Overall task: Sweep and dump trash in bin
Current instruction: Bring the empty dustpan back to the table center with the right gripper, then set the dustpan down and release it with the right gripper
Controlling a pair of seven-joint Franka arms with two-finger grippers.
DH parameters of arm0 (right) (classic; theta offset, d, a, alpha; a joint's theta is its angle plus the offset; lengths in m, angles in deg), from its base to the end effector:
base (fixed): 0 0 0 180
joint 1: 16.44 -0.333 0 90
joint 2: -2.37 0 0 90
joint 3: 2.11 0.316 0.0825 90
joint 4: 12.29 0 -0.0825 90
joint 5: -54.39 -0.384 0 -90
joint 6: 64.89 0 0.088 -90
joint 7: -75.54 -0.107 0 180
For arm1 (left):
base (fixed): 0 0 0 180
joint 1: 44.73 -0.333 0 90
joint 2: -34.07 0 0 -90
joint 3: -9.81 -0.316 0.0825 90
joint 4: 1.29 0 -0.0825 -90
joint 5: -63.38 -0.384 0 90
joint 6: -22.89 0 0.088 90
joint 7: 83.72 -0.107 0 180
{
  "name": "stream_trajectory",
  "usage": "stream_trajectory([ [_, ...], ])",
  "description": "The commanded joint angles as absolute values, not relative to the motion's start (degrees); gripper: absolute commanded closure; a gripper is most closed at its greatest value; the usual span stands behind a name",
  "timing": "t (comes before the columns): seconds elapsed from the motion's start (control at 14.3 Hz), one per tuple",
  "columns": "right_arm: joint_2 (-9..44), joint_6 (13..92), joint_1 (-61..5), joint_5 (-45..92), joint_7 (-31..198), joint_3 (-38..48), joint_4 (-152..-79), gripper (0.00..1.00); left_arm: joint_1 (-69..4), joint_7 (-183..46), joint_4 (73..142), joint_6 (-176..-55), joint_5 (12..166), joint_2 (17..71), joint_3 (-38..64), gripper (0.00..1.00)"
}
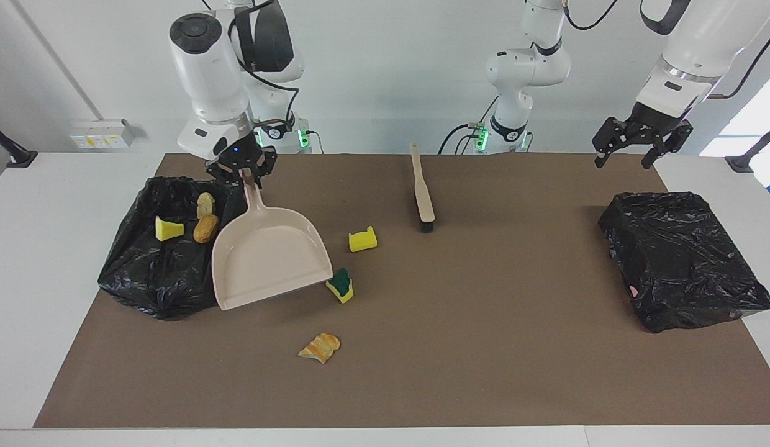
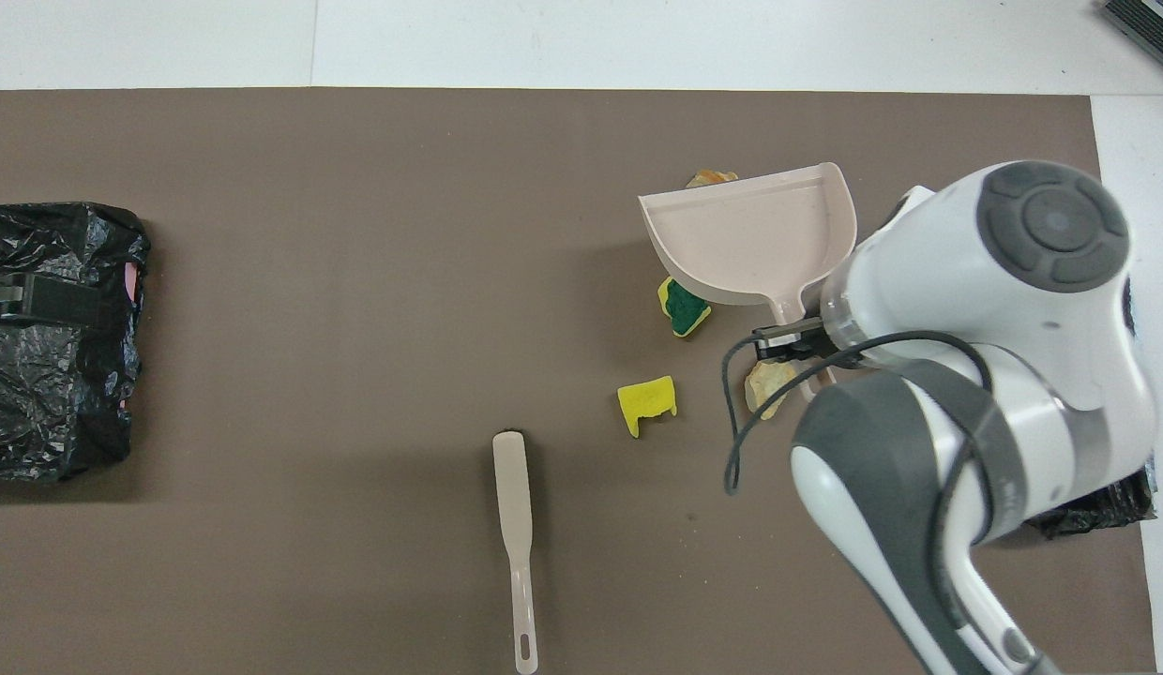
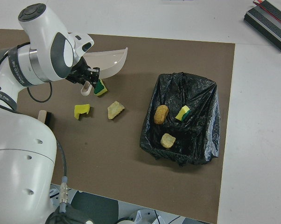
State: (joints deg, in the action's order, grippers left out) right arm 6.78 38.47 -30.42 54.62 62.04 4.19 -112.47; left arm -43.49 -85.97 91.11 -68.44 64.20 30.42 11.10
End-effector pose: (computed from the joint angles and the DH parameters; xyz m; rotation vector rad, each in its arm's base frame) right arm 0.5490 0.2007 0.5162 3.1341 0.1868 -0.0336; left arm 0.5364 -0.0256 0.6415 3.1251 -0.1304 0.0704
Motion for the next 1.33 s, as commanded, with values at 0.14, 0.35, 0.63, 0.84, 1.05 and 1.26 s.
stream_trajectory([
  [0.14, 17.0, 44.0, -40.3, 53.7, 48.7, 4.0, -104.0, 1.00, -43.9, -86.9, 92.2, -68.6, 65.0, 29.3, 10.9, 0.00],
  [0.35, 23.4, 47.4, -45.1, 54.4, 42.5, 4.0, -98.7, 1.00, -43.6, -86.8, 92.2, -68.3, 65.0, 29.2, 10.9, 0.00],
  [0.63, 30.1, 50.2, -49.3, 56.1, 35.6, 3.7, -93.7, 1.00, -43.2, -84.3, 91.2, -69.5, 64.3, 30.0, 10.9, 0.00],
  [0.84, 33.6, 54.0, -50.6, 58.6, 33.7, 3.8, -93.7, 1.00, -42.9, -79.2, 91.3, -70.5, 64.9, 30.0, 11.2, 0.00],
  [1.05, 34.6, 56.2, -50.1, 58.8, 33.8, 3.5, -93.9, 1.00, -42.6, -79.9, 91.2, -70.0, 64.4, 30.0, 11.2, 0.00],
  [1.26, 35.4, 57.5, -49.7, 58.8, 33.7, 3.6, -94.3, 1.00, -42.6, -83.6, 91.3, -69.6, 64.3, 29.9, 11.2, 0.00],
])
